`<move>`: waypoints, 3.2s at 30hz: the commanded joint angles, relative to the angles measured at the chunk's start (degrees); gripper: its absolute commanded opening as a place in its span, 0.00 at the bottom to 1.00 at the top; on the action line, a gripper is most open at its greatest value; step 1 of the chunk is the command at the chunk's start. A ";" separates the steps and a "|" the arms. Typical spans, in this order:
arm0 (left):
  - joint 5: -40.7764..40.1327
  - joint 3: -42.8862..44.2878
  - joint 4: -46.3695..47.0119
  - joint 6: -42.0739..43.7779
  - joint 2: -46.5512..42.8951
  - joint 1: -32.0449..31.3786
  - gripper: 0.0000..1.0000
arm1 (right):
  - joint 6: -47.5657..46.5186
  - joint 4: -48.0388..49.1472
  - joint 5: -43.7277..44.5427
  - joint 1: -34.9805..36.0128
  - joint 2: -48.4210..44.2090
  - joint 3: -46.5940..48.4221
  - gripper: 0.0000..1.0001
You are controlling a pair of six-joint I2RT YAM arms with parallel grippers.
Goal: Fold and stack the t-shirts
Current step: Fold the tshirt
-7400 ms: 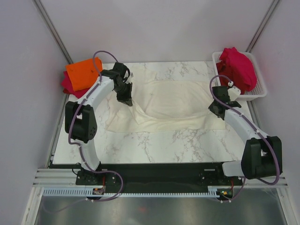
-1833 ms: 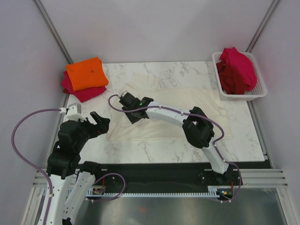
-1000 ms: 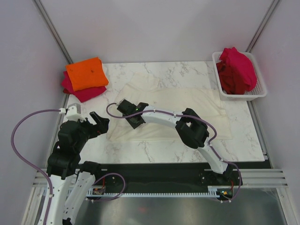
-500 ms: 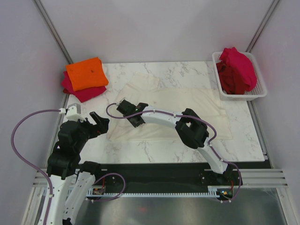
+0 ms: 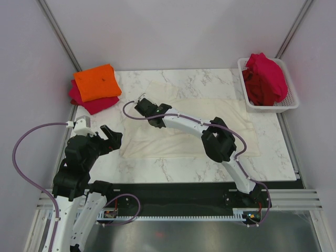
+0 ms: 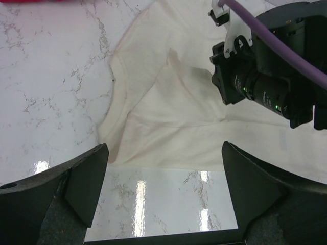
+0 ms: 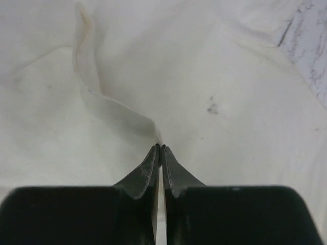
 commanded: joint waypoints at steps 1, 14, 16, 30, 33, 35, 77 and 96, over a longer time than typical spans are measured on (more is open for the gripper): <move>-1.54 -0.03 1.87 -0.14 0.16 0.26 1.00 | -2.44 0.13 5.11 -2.84 1.01 3.22 0.18; 2.23 1.71 5.02 2.85 10.51 0.35 1.00 | 4.75 3.03 1.89 -13.29 -11.00 -5.01 0.88; 6.26 3.47 9.39 3.55 19.81 0.35 1.00 | 8.88 6.53 -3.38 -17.16 -18.36 -14.75 0.88; 25.70 64.27 19.62 11.28 96.36 0.79 1.00 | 23.57 27.81 -26.94 -19.63 -69.08 -69.79 0.88; 28.42 77.72 18.05 9.02 109.29 1.93 1.00 | 24.10 28.60 -29.24 -19.63 -74.20 -75.51 0.88; 30.35 85.52 17.60 7.78 115.01 3.16 0.99 | 24.01 30.18 -30.13 -19.63 -79.56 -80.85 0.88; 29.83 94.20 17.33 -3.48 126.14 0.97 0.02 | 24.72 25.98 -20.04 -19.72 -78.71 -79.06 0.90; 28.88 48.95 13.12 9.62 77.00 -3.78 0.02 | 17.86 10.77 -13.09 -37.82 -55.32 -39.57 0.94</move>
